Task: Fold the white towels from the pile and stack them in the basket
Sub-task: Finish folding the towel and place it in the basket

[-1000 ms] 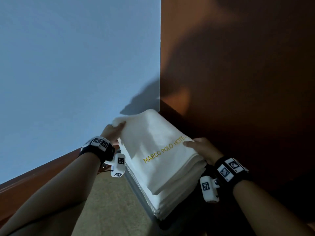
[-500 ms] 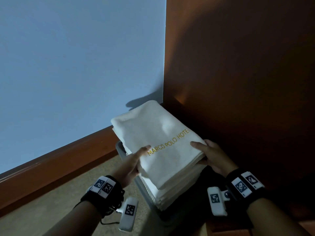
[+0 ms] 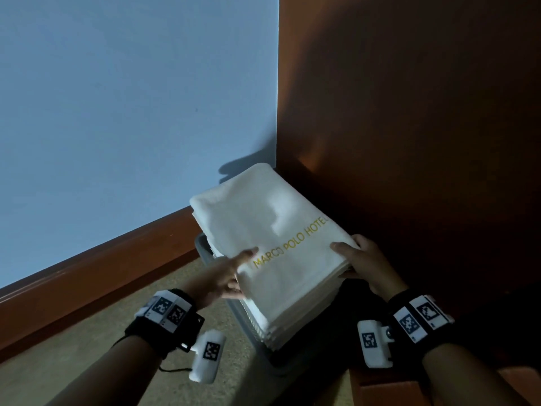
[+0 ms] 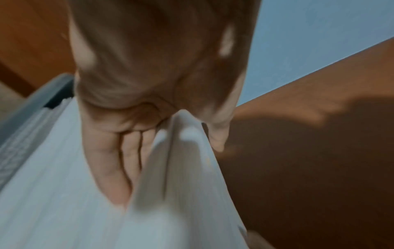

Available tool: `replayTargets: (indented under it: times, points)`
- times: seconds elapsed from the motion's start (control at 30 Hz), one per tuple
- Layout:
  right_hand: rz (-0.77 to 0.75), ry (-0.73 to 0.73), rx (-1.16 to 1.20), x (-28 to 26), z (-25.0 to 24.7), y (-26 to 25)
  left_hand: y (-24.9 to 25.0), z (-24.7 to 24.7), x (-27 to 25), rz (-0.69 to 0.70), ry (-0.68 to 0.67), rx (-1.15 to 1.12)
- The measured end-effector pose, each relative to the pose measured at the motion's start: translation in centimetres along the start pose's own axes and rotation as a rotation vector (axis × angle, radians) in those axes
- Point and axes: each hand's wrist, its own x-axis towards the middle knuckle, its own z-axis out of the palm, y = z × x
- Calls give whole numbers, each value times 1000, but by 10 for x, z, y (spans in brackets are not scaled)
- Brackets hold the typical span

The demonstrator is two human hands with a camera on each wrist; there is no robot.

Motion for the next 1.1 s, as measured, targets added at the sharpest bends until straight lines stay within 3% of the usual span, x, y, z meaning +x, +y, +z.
replayTargets:
  times: [0.23,0.33,0.47,0.53,0.7,0.8,0.9,1.0,1.1]
  points:
    - [-45,-107,-308,34,-3,-27,36,-70,75,178,379,-330]
    - [-152,-125,-365,49,3,-35,50,-77,99,251,441,-332]
    - [-310,-17,-352,60,5,-41,65,-83,113,381,511,-332]
    - [-314,4,-354,64,5,-41,64,-84,118,388,540,-320]
    - [-178,-1,-429,72,0,-26,34,-76,117,280,505,-189]
    - [-104,25,-275,64,-6,-25,24,-51,76,210,485,-108]
    - [-12,33,-147,46,-11,-17,1,-16,36,239,497,9]
    - [-38,3,-97,29,-9,-3,-26,10,17,223,388,39]
    - [-164,50,-131,25,-9,2,-34,20,16,183,245,18]
